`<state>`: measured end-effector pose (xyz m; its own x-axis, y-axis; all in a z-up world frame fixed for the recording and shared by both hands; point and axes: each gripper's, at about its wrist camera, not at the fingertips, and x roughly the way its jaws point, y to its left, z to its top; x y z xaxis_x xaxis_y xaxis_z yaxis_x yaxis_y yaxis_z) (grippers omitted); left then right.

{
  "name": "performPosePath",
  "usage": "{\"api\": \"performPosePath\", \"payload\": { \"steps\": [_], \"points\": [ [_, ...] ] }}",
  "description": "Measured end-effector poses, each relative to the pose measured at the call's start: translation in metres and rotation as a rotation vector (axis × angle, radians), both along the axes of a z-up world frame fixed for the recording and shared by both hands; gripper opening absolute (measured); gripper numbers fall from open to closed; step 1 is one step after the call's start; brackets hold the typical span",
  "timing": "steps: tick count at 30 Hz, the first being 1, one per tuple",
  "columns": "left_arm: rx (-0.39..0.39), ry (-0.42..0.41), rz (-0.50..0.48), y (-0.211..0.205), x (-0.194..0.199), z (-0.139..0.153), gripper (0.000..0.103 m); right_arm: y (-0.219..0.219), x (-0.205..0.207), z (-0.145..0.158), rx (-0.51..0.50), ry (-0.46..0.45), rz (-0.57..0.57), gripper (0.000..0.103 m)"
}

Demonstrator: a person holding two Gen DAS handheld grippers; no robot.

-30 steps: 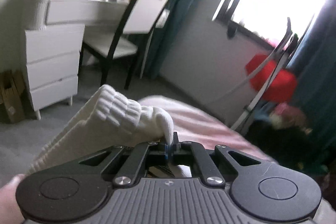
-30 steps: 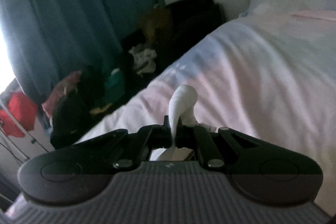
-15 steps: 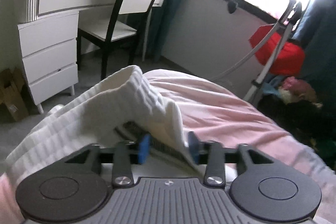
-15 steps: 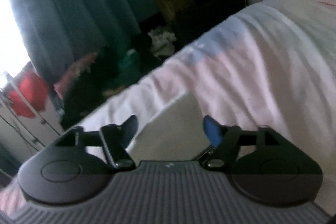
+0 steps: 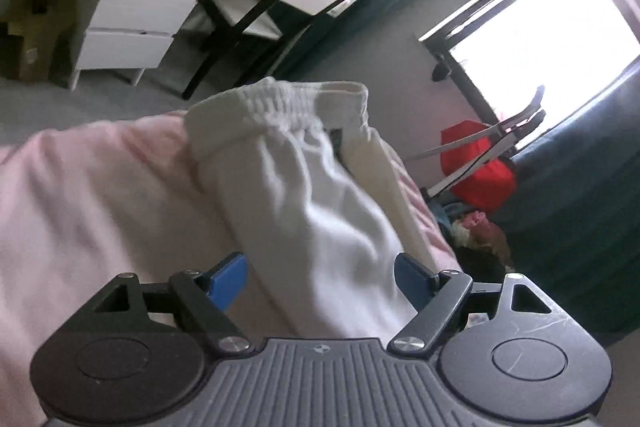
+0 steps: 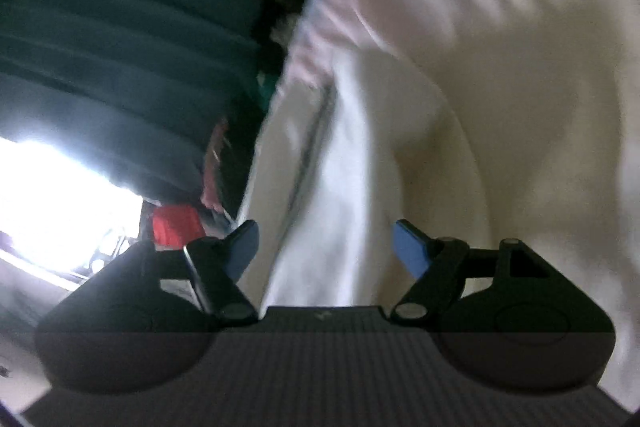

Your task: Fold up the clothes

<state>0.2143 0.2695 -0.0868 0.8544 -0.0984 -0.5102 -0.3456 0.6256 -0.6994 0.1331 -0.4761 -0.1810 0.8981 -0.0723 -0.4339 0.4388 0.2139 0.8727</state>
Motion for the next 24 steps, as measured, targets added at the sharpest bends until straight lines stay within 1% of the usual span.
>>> {"api": "performPosePath", "payload": {
  "steps": [2, 4, 5, 6, 8, 11, 12, 13, 14, 15, 16, 17, 18, 19, 20, 21, 23, 24],
  "points": [
    [-0.04, 0.017, -0.008, 0.001, -0.005, -0.006, 0.082, 0.007, 0.002, -0.002, 0.014, 0.013, 0.046, 0.077],
    [-0.079, 0.03, -0.021, 0.001, -0.008, -0.012, 0.08, 0.013, 0.003, -0.003, 0.008, 0.011, 0.062, 0.076],
    [-0.09, 0.028, -0.03, 0.002, -0.003, -0.017, 0.08, 0.016, 0.004, -0.006, 0.015, 0.008, 0.067, 0.077],
    [-0.091, 0.021, -0.026, 0.002, 0.002, -0.02, 0.08, 0.017, 0.006, -0.01, 0.016, 0.009, 0.074, 0.077],
    [-0.102, 0.005, -0.02, 0.004, 0.011, -0.027, 0.077, 0.014, 0.011, -0.018, -0.001, 0.039, 0.085, 0.076],
    [-0.096, -0.03, 0.019, 0.007, 0.026, -0.036, 0.069, 0.006, 0.024, -0.029, -0.034, 0.048, 0.067, 0.076],
    [-0.096, -0.029, 0.049, 0.01, 0.031, -0.037, 0.053, 0.003, 0.029, -0.03, -0.05, 0.041, 0.052, 0.076],
    [-0.112, -0.026, 0.074, 0.013, 0.036, -0.037, 0.038, 0.001, 0.034, -0.031, -0.071, 0.034, 0.035, 0.076],
    [-0.117, -0.026, 0.091, 0.016, 0.041, -0.037, 0.035, -0.001, 0.041, -0.028, -0.106, 0.025, 0.019, 0.076],
    [-0.104, -0.029, 0.098, 0.018, 0.044, -0.037, 0.028, -0.002, 0.048, -0.025, -0.153, 0.015, 0.008, 0.076],
    [-0.09, -0.032, 0.104, 0.02, 0.047, -0.036, 0.015, -0.002, 0.055, -0.022, -0.203, 0.004, 0.0, 0.074],
    [-0.072, -0.032, 0.106, 0.021, 0.051, -0.036, 0.009, -0.004, 0.059, -0.023, -0.221, 0.0, -0.012, 0.069],
    [-0.053, -0.035, 0.105, 0.021, 0.053, -0.033, 0.006, -0.005, 0.061, -0.026, -0.223, -0.001, -0.026, 0.067],
    [-0.041, -0.051, 0.11, 0.02, 0.052, -0.028, 0.005, -0.007, 0.063, -0.029, -0.225, -0.001, -0.04, 0.055],
    [-0.029, -0.066, 0.116, 0.018, 0.051, -0.023, 0.005, -0.009, 0.065, -0.032, -0.228, -0.002, -0.054, 0.045],
    [-0.017, -0.082, 0.121, 0.017, 0.05, -0.018, 0.005, -0.01, 0.067, -0.035, -0.23, -0.002, -0.068, 0.025],
    [0.037, -0.118, 0.116, 0.01, 0.043, -0.002, 0.005, -0.012, 0.066, -0.031, -0.25, -0.016, -0.072, 0.018],
    [0.062, -0.137, 0.11, 0.007, 0.039, 0.007, 0.005, -0.013, 0.066, -0.028, -0.262, -0.025, -0.071, 0.017]
  ]
}}
